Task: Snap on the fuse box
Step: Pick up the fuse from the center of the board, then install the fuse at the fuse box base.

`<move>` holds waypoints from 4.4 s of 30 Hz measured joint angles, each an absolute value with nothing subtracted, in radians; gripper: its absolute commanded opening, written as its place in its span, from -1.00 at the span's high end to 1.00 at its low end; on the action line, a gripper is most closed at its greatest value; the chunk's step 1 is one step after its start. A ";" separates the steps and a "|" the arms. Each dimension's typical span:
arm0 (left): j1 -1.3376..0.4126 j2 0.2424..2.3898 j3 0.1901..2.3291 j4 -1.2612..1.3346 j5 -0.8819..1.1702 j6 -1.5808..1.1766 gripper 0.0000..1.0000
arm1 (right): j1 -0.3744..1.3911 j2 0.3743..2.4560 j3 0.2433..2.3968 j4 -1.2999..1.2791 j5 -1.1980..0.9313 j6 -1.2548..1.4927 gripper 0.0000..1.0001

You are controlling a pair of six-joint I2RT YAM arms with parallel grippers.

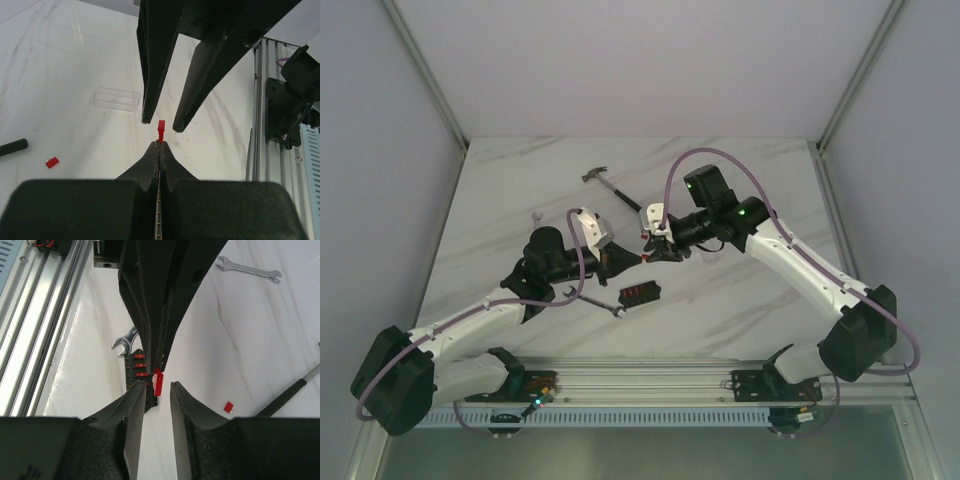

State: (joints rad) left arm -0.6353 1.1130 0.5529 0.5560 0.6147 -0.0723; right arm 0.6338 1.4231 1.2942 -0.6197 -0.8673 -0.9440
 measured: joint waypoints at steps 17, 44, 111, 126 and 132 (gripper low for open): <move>-0.636 1.113 0.553 0.556 0.617 -0.068 1.00 | 0.628 1.467 1.319 -0.629 -0.899 -0.924 0.66; -0.641 1.097 0.490 0.438 0.249 -0.326 -0.31 | 0.688 1.417 1.216 -0.444 -0.522 -0.263 1.00; -0.650 1.378 0.529 0.238 0.232 -0.665 -0.22 | 0.895 1.770 1.208 -0.471 0.135 0.266 1.00; -0.650 1.387 0.553 0.216 0.204 -0.665 -0.19 | 0.895 1.763 1.209 -0.481 0.136 0.261 1.00; -0.650 1.393 0.565 0.216 0.204 -0.665 -0.07 | 0.895 1.759 1.210 -0.486 0.142 0.265 1.00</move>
